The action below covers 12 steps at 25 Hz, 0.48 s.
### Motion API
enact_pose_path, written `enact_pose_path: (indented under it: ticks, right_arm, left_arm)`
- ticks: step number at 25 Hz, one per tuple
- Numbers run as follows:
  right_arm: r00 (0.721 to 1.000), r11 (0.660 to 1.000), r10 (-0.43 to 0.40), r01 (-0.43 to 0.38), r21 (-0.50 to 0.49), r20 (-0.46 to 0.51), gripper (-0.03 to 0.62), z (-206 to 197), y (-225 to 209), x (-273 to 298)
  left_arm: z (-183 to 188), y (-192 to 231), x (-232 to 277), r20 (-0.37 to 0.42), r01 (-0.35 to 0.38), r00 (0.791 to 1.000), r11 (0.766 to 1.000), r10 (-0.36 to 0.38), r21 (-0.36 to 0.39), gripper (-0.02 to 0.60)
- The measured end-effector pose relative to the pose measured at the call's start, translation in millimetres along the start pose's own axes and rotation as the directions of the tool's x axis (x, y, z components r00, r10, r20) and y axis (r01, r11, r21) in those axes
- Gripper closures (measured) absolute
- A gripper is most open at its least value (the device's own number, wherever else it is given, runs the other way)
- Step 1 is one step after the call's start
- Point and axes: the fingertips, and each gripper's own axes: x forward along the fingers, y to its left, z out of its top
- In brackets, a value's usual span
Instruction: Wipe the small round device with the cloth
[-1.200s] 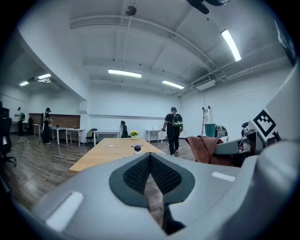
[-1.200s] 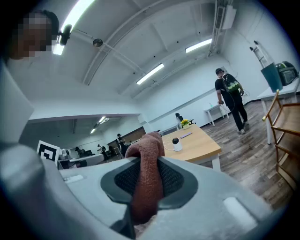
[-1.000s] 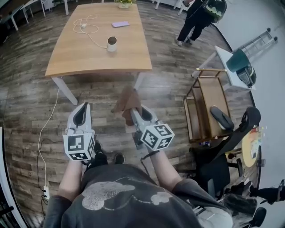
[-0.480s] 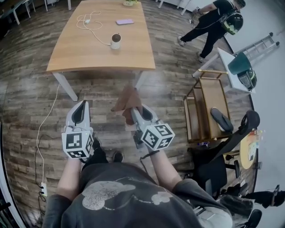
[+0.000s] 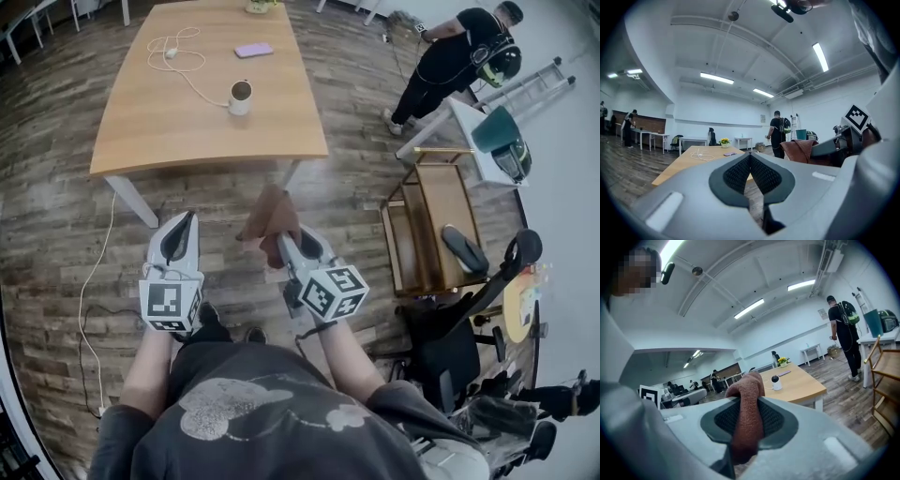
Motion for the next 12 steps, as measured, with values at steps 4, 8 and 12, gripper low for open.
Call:
enact_pose_path:
  ticks: [4,8,12]
  right_arm:
    - [0.997,0.998,-0.064,0.063,0.028,0.032,0.519,6.7,-5.5,23.6]
    - [0.993,0.993,-0.111,0.11,0.034,0.03,0.519,1.8,-6.0,42.6]
    - [0.986,0.986,-0.162,0.16,0.034,0.037,0.517,3.1,-8.7,56.5]
  left_arm:
    - [-6.2,21.3,22.4,-0.028,0.058,0.998,0.998,-0.057,0.017,0.563]
    - [-6.6,43.5,36.5,-0.036,0.085,0.996,0.996,-0.085,0.024,0.563]
    - [-9.6,65.6,49.9,-0.052,0.097,0.994,0.995,-0.096,0.018,0.563]
